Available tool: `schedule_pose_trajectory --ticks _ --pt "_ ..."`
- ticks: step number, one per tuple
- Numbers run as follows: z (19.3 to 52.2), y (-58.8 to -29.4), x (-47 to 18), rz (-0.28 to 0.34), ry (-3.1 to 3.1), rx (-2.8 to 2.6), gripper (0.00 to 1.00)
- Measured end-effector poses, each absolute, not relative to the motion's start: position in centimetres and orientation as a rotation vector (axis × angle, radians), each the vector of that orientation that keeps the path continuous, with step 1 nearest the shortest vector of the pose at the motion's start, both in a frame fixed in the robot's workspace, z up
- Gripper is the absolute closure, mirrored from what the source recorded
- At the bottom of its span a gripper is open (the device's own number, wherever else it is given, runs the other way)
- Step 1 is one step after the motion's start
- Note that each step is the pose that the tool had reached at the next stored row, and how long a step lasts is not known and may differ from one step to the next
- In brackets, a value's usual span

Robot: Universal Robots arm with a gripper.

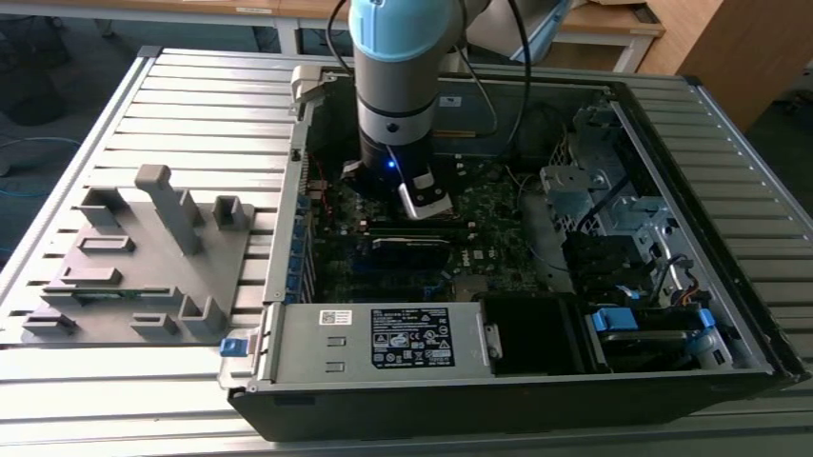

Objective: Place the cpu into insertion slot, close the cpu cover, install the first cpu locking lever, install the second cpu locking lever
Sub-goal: 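Install the second cpu locking lever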

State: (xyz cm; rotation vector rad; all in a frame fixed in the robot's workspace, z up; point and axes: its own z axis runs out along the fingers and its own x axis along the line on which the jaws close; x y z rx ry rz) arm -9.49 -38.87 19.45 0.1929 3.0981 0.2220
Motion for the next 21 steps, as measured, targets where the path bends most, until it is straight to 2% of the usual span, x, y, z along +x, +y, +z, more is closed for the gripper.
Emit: schedule_pose_trajectory --ticks 21 --pt "20.6 -38.9 -9.5 0.222 3.098 0.193 0.9"
